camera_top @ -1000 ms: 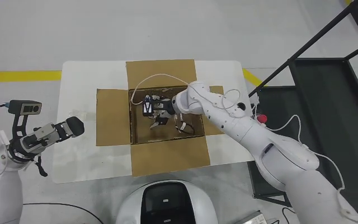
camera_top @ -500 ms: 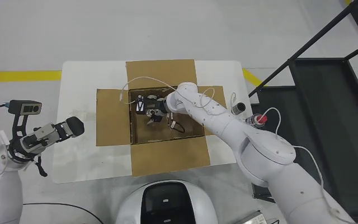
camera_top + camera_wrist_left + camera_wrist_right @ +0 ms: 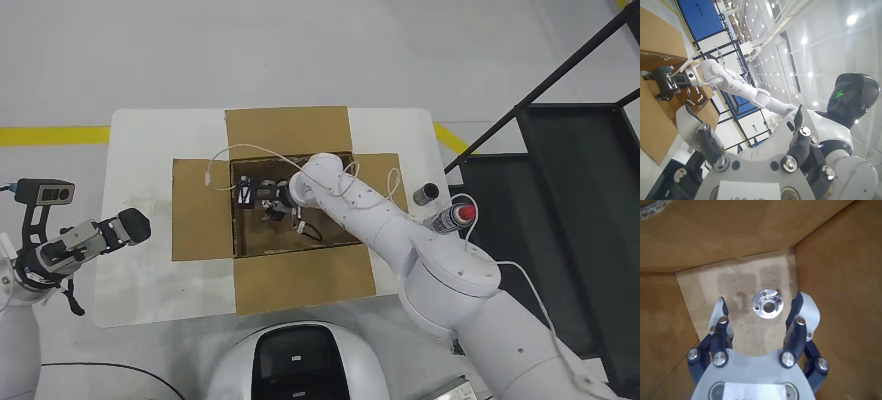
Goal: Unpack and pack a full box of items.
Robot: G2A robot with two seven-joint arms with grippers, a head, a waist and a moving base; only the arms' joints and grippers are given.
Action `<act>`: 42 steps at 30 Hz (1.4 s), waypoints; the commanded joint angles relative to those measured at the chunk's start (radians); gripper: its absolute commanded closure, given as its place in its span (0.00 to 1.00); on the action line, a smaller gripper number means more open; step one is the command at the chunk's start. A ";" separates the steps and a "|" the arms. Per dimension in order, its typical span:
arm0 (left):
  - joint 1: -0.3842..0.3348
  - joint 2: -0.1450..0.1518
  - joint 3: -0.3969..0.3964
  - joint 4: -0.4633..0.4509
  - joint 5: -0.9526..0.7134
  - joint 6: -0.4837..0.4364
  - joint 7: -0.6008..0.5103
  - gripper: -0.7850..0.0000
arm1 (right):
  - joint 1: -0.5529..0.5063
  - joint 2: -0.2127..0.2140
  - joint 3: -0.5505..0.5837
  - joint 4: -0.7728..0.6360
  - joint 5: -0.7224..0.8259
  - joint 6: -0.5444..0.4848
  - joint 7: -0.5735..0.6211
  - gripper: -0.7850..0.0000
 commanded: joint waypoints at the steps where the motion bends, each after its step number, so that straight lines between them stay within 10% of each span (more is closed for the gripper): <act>1: 0.000 0.000 0.000 0.000 0.000 0.000 0.000 0.00 | -0.001 -0.010 -0.002 0.017 -0.006 -0.001 -0.007 0.44; 14: 0.000 0.000 0.000 0.000 0.000 0.000 0.000 0.00 | -0.003 -0.061 0.011 0.109 -0.013 0.074 -0.010 0.33; 24: 0.000 0.000 0.000 0.000 0.000 0.000 0.000 0.00 | -0.007 -0.080 0.025 0.149 -0.008 0.072 0.001 0.68; 28: 0.000 0.000 0.000 0.000 0.000 0.000 0.000 0.00 | -0.004 -0.083 0.028 0.156 -0.013 0.067 -0.005 0.98; 42: 0.000 0.000 0.000 0.000 0.000 0.000 0.000 0.00 | 0.019 -0.063 0.021 0.170 -0.088 -0.031 -0.115 1.00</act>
